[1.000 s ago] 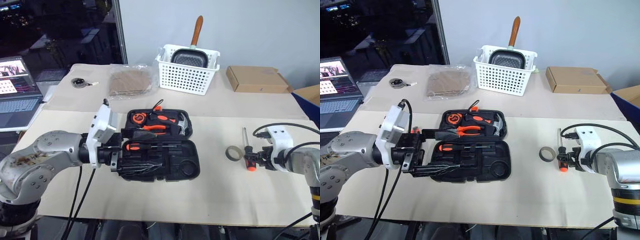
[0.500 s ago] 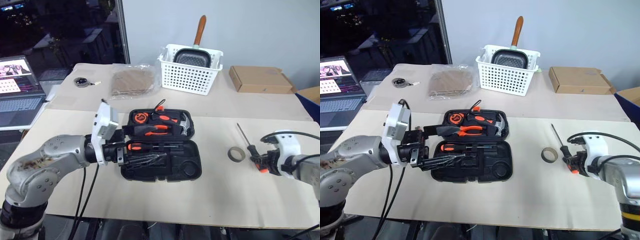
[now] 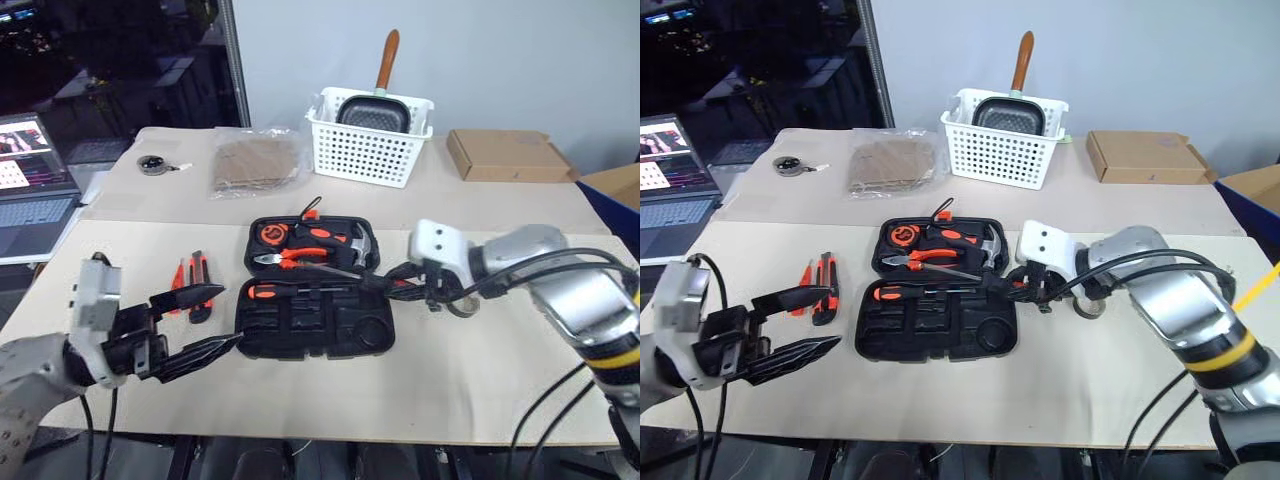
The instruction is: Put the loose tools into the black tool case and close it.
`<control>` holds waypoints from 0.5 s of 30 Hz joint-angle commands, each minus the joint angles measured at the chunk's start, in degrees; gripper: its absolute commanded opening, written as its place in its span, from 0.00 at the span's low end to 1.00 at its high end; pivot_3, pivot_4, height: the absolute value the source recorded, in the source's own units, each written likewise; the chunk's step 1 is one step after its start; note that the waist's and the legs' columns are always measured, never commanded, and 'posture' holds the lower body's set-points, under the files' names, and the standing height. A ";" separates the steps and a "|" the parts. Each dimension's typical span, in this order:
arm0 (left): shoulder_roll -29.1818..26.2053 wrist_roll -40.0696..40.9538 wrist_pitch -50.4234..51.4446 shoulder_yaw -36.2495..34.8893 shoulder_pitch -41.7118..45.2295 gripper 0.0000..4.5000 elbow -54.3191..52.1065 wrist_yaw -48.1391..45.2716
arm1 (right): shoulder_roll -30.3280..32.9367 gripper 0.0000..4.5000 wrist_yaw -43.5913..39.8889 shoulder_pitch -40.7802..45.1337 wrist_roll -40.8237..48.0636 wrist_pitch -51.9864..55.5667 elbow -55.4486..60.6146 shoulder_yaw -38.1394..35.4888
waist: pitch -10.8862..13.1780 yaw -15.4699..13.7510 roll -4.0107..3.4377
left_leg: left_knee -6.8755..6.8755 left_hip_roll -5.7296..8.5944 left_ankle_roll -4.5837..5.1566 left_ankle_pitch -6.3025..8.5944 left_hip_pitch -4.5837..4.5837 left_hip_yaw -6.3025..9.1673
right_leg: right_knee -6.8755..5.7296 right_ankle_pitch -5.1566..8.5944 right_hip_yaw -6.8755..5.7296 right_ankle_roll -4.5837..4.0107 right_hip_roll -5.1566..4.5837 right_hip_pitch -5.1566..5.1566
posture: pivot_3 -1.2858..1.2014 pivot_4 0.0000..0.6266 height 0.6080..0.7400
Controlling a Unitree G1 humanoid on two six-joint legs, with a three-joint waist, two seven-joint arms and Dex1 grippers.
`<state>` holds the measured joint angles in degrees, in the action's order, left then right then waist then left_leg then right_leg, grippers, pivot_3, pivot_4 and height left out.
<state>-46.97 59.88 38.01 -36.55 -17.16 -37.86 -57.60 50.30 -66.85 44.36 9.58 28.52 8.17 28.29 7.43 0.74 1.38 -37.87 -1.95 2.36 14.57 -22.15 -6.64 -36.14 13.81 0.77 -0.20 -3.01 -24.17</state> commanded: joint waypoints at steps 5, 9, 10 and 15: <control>1.87 0.35 -3.30 -4.72 -4.88 1.00 -5.83 0.96 | -9.26 0.22 -6.81 6.45 -9.24 -9.88 -15.73 6.31 | 0.03 -0.29 -0.03 | 0.01 0.03 -0.02 0.00 -0.16 0.06 | -0.02 -0.01 -0.12 -0.02 -0.13 -0.08 | 0.52 0.24 1.00; 2.58 0.61 -4.17 -5.01 -6.14 1.00 -6.53 1.80 | -12.03 0.22 -8.10 7.39 -11.09 -9.26 -19.54 6.32 | 0.03 -0.24 -0.03 | 0.00 0.06 -0.02 0.01 -0.14 0.06 | -0.03 -0.02 -0.17 -0.02 -0.33 -0.04 | 0.52 0.24 1.00; 2.65 0.63 -4.39 -4.99 -6.41 1.00 -6.57 1.89 | -12.63 0.22 -8.60 7.51 -11.13 -8.47 -20.01 6.22 | 0.03 -0.22 -0.03 | 0.00 0.06 -0.02 0.01 -0.14 0.06 | -0.03 -0.02 -0.18 -0.03 -0.36 -0.04 | 0.52 0.24 1.00; 2.62 0.49 -5.14 -4.49 -6.80 1.00 -6.47 2.02 | -14.26 0.22 -10.04 8.04 -13.06 -5.58 -21.22 6.49 | 0.04 -0.15 -0.05 | 0.00 0.04 -0.06 -0.01 -0.08 0.08 | -0.10 -0.06 -0.22 -0.10 -0.38 -0.02 | 0.52 0.24 1.00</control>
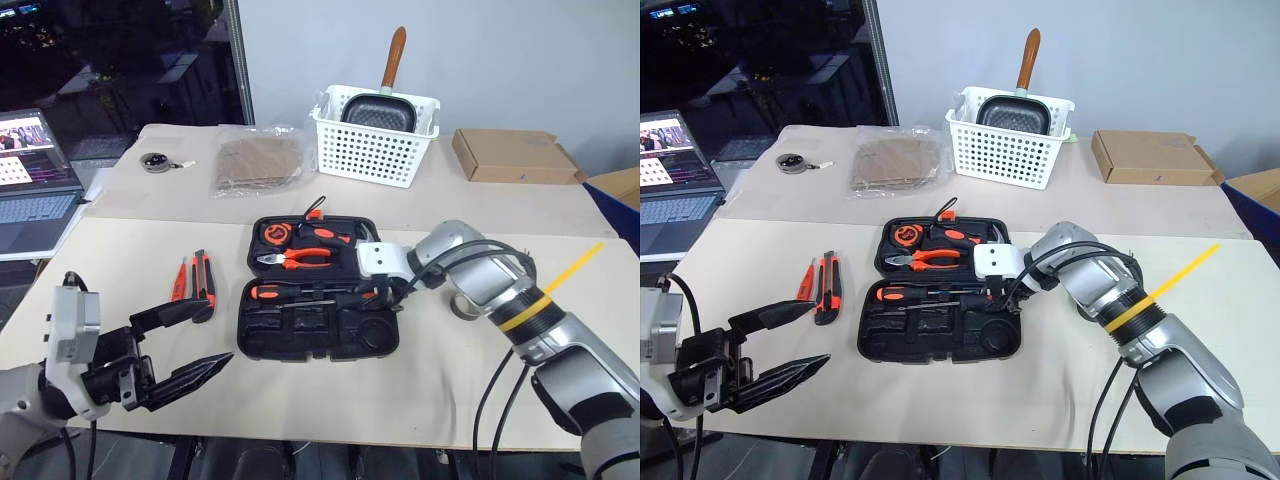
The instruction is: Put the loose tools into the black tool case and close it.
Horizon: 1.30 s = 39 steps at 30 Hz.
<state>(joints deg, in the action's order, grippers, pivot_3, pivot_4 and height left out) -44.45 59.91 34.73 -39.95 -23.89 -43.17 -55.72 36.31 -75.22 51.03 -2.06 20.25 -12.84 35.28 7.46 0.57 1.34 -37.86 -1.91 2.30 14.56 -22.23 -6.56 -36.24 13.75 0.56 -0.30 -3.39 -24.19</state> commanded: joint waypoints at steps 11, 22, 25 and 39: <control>0.09 -0.17 -3.21 0.34 0.08 1.00 -0.40 -0.21 | -2.73 0.22 -2.17 2.21 -2.90 11.50 -1.06 -0.27 | 0.00 0.19 0.00 | 0.00 -0.03 -0.05 -0.02 0.12 0.01 | -0.06 -0.04 0.00 -0.08 0.00 0.06 | 0.52 0.24 1.00; -0.11 -1.26 -3.89 1.37 0.34 1.00 0.79 -1.45 | -1.32 0.77 -6.37 1.40 -0.04 7.63 3.77 -3.46 | 0.00 0.16 0.00 | 0.04 -0.02 -0.04 -0.01 0.04 0.01 | 0.00 -0.04 -0.05 -0.09 0.05 0.00 | 0.52 0.24 1.00; -0.13 -1.48 -3.92 1.70 0.62 1.00 1.02 -1.59 | -2.38 0.77 -7.32 1.84 4.76 6.02 4.72 -8.56 | 0.02 0.49 -0.02 | 0.06 -0.04 -0.05 0.01 0.00 0.01 | 0.03 -0.04 -0.04 -0.09 0.06 -0.03 | 0.52 0.24 1.00; -0.35 -1.64 -4.29 0.79 0.14 1.00 0.99 -1.71 | -12.66 0.01 19.30 -20.31 12.34 7.99 24.17 -23.49 | 0.03 0.14 -0.04 | 0.08 -0.05 -0.12 -0.01 -0.06 0.05 | -0.03 -0.05 -0.05 -0.09 -0.04 -0.06 | 0.52 0.24 1.00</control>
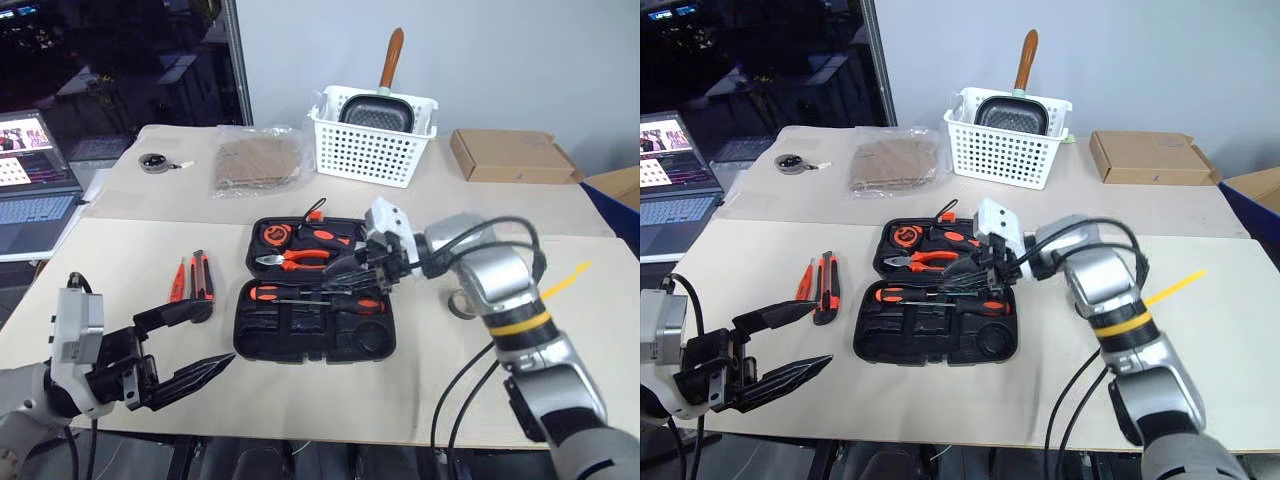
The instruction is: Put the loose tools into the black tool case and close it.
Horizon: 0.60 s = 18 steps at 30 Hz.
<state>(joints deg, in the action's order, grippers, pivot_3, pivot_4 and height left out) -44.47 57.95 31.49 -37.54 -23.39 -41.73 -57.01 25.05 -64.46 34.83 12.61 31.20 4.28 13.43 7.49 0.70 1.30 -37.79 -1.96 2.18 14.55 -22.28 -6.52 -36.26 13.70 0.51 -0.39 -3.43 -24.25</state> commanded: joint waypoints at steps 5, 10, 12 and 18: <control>-1.20 -0.07 -1.16 -2.18 -0.73 1.00 0.20 -1.28 | -4.23 0.01 19.35 -11.58 -7.31 -7.45 9.96 -0.91 | 0.01 0.43 -0.01 | -0.01 0.00 -0.06 -0.04 0.10 -0.07 | -0.06 0.00 0.10 0.00 0.05 0.02 | 0.52 0.24 1.00; -2.50 -0.17 -0.98 -2.24 0.22 1.00 1.23 -1.88 | -3.32 0.01 21.63 -12.84 -11.96 -6.79 8.10 3.50 | 0.01 0.33 -0.01 | -0.01 0.02 -0.14 -0.13 0.23 -0.09 | -0.17 0.02 0.12 -0.03 0.31 0.05 | 0.52 0.24 1.00; -2.73 -0.24 -0.99 -2.19 0.40 1.00 1.47 -2.00 | -2.14 0.01 21.09 -13.38 -13.36 -5.37 7.98 5.71 | 0.01 0.31 -0.01 | -0.01 0.01 -0.14 -0.14 0.27 -0.09 | -0.22 0.03 0.14 -0.05 0.33 0.05 | 0.52 0.24 1.00; -3.03 -0.08 -0.66 -2.08 0.59 1.00 1.20 -1.31 | 1.72 0.01 20.41 -14.00 -18.62 -2.99 6.36 11.81 | -0.03 0.16 0.05 | -0.01 0.01 -0.12 -0.12 0.33 -0.08 | -0.35 0.11 0.13 -0.10 0.34 0.07 | 0.52 0.24 1.00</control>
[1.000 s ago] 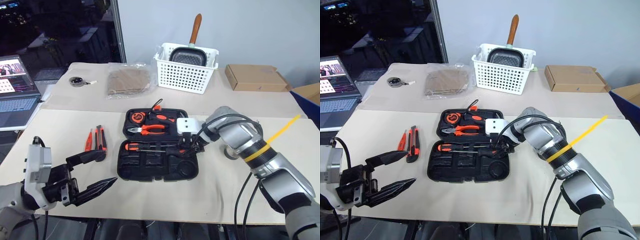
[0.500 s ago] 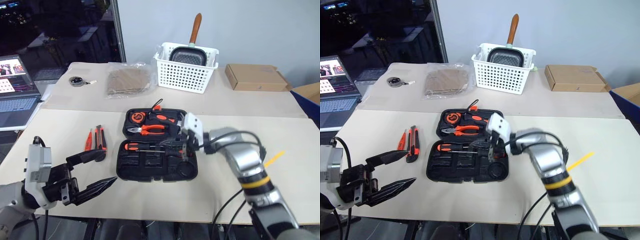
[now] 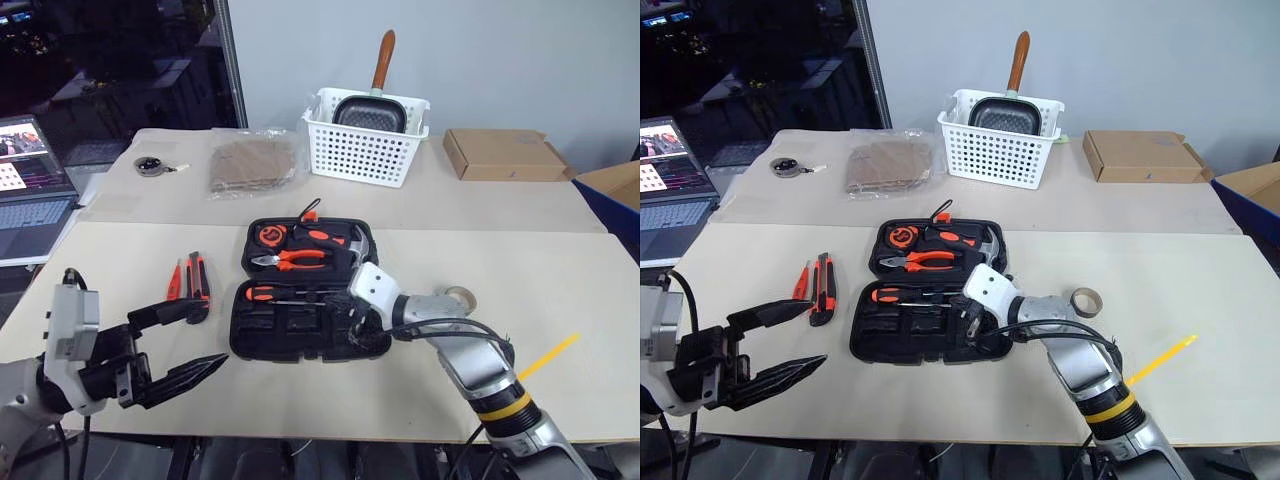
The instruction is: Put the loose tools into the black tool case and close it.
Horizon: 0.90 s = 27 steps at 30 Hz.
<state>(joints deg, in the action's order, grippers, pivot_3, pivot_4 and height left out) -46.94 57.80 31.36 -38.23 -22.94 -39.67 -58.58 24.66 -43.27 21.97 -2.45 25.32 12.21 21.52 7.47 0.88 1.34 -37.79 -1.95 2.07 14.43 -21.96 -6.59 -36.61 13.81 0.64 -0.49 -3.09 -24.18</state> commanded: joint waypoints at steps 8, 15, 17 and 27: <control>0.48 -2.05 -0.30 -1.27 -1.97 1.00 -2.09 2.85 | -1.20 0.01 1.27 -1.88 -0.12 2.26 1.23 0.62 | -0.30 -0.26 0.43 | 0.00 0.00 0.01 0.01 0.35 0.01 | -0.02 0.11 -0.01 -0.08 -0.24 0.18 | 0.52 0.24 1.00; 5.70 -9.28 2.22 1.25 1.39 1.00 -2.80 23.11 | -7.76 0.01 -1.03 -2.04 19.82 3.94 12.65 -13.23 | -0.17 -0.03 0.30 | 0.01 -0.05 0.00 0.00 -0.01 0.04 | -0.14 0.06 0.09 -0.02 -0.25 -0.04 | 0.52 0.24 1.00; 5.46 -10.67 7.47 2.13 3.06 1.00 -3.28 31.39 | -5.84 0.13 -4.02 -1.29 24.21 4.86 14.96 -14.87 | -0.16 -0.13 0.29 | 0.01 -0.04 0.00 0.01 0.01 0.09 | -0.13 0.04 0.04 -0.01 -0.24 0.01 | 0.52 0.24 1.00; 4.48 -5.48 35.24 6.61 25.95 1.00 9.13 58.96 | 12.42 0.84 -21.71 2.34 38.94 6.43 15.45 -23.74 | 0.01 -0.67 0.43 | 0.02 0.02 0.05 0.03 0.01 0.20 | -0.05 0.01 -0.09 0.03 -0.28 0.10 | 0.52 0.24 1.00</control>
<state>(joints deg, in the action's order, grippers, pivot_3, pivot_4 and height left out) -42.07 53.34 63.02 -32.18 0.15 -32.66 -3.31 35.54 -62.50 24.05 34.35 33.11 27.36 -0.31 7.49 0.21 1.77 -37.77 -1.95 2.12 14.47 -21.96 -6.41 -36.65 13.83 0.57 -0.46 -3.36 -24.10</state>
